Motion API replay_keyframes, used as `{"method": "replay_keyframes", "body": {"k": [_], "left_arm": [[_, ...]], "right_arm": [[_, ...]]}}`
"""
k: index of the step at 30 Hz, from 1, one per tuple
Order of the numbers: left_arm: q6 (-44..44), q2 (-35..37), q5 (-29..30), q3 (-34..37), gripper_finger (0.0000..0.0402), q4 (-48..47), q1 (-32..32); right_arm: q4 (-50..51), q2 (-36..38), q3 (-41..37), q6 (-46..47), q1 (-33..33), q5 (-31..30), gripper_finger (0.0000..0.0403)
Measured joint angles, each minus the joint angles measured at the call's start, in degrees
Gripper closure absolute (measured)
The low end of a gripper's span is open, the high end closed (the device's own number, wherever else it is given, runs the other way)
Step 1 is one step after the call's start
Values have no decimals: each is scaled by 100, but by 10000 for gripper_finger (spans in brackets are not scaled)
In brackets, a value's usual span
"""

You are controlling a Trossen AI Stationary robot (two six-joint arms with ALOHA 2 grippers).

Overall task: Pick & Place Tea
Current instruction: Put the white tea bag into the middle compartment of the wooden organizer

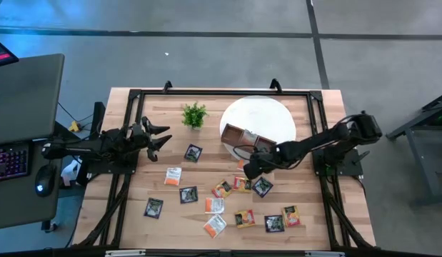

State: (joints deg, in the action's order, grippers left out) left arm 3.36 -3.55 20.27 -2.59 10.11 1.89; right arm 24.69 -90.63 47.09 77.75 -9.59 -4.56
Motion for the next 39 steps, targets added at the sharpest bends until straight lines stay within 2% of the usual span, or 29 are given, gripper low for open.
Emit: {"method": "replay_keyframes", "body": {"k": [7,17,21,25,31,39], "left_arm": [[-2,0,1,0,227,-60,0],[-4,-2,3,0,227,-334,0],[-4,0,16,0,227,-343,0],[-4,0,30,0,227,-341,0],[-4,0,44,0,227,-298,0],[-7,0,288,0,227,-295,0]], "right_arm": [[111,-182,0,235,91,-404,279],[-110,-522,35,349,341,-286,279],[-276,-557,25,19,359,-500,282],[-266,-564,22,-282,361,-610,310],[-131,-565,11,-798,361,-653,392],[-138,-203,-4,-1548,348,-564,400]]}}
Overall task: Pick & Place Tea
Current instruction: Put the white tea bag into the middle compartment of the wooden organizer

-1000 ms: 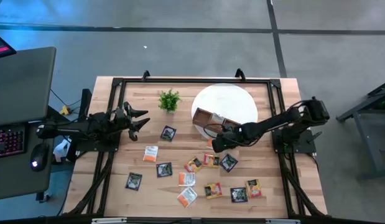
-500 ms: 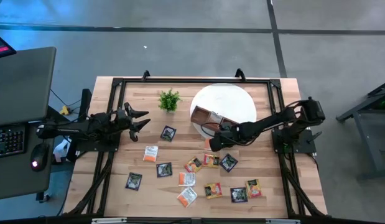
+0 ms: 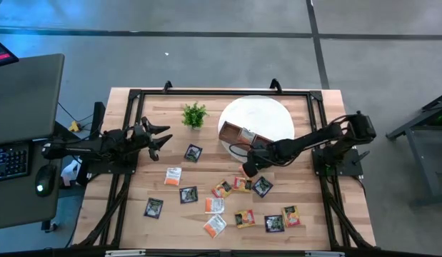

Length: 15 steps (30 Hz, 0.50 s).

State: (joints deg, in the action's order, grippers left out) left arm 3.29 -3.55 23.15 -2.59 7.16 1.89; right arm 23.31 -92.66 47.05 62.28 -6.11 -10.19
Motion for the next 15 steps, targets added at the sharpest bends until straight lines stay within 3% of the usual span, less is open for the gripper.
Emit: {"method": "replay_keyframes", "body": {"k": [9,15], "left_arm": [[0,0,44,0,227,35,-2],[2,0,56,0,227,124,-1]], "right_arm": [[-68,463,4,-735,17,-236,401],[-668,679,13,-2341,287,-1380,402]]}}
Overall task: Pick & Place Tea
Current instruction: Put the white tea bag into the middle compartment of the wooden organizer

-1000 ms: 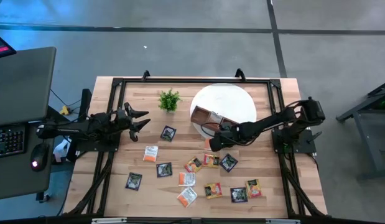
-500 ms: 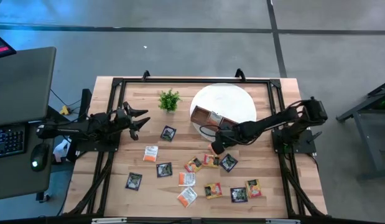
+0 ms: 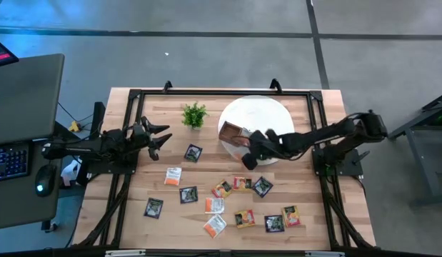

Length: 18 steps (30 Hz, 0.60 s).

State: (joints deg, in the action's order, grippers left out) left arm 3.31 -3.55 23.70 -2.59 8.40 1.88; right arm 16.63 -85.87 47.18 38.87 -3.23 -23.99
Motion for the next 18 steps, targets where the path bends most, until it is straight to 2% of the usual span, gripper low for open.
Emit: {"method": "replay_keyframes", "body": {"k": [3,9,14,18], "left_arm": [[0,0,2,0,227,89,1],[0,-2,2,0,227,132,0],[4,0,0,0,227,134,1],[4,-2,28,0,227,146,1]], "right_arm": [[-99,29,2,-922,312,-283,402],[-114,44,2,-2311,987,-273,402],[-104,116,121,-2909,1328,3,402],[123,132,461,-3432,1363,68,403]]}}
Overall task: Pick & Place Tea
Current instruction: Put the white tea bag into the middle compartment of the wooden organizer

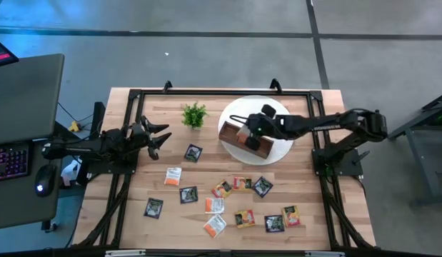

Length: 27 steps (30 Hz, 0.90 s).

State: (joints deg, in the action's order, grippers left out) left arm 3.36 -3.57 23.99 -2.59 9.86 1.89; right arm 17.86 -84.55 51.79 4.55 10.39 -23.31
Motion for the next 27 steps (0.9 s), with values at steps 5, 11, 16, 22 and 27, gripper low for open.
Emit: {"method": "replay_keyframes", "body": {"k": [5,11,16,22,27], "left_arm": [[15,2,85,0,227,23,-1],[13,2,112,0,227,57,0],[13,2,113,0,227,67,-1],[13,1,112,0,227,67,-2],[226,2,14,0,227,26,-2]], "right_arm": [[900,-41,447,27,-4,226,403],[1142,-85,457,46,-37,234,403],[1008,-85,458,-365,-35,266,397],[1006,-85,459,-319,-44,304,359],[915,-85,459,-304,-44,426,312]]}}
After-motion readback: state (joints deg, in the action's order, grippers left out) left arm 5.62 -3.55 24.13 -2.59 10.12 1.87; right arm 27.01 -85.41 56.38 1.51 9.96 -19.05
